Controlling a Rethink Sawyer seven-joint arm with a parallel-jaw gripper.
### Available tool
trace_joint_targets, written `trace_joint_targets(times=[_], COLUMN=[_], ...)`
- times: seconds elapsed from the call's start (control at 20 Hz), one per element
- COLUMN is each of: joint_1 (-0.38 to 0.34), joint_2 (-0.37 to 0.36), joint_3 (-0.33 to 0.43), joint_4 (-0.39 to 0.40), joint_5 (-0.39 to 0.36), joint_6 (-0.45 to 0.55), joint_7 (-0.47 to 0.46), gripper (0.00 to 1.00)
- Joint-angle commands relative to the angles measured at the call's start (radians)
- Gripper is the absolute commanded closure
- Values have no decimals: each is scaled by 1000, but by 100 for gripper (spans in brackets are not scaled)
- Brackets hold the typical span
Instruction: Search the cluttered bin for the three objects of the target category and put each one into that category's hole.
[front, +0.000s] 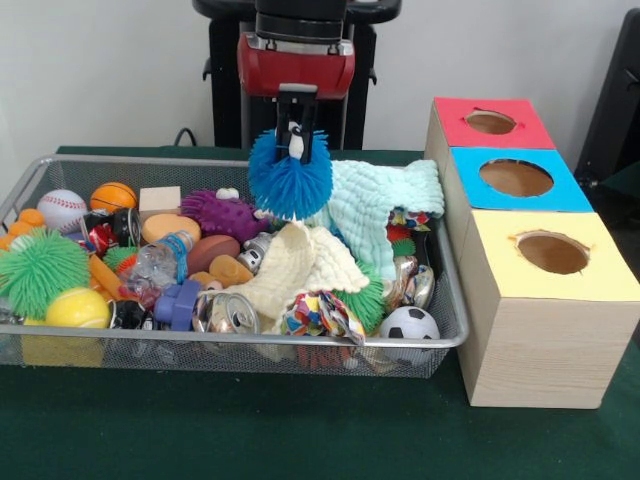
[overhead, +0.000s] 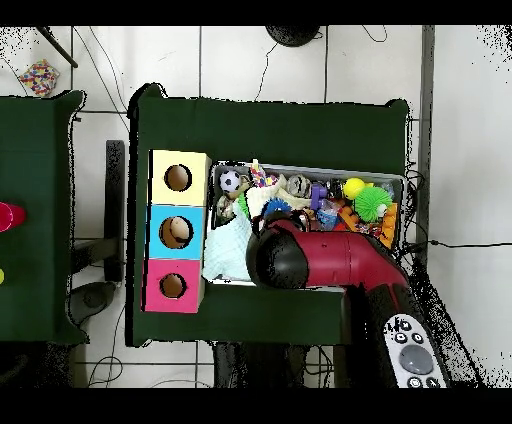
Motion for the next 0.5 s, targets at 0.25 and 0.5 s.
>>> trace_joint_targets(times=[0.25, 0.5], joint_1=[4, 26], joint_2=[-42, -75], joint_3=[70, 47], joint_4=[18, 27], joint_5=[29, 53], joint_6=[117, 180], joint_7=[19, 38], gripper=[100, 100])
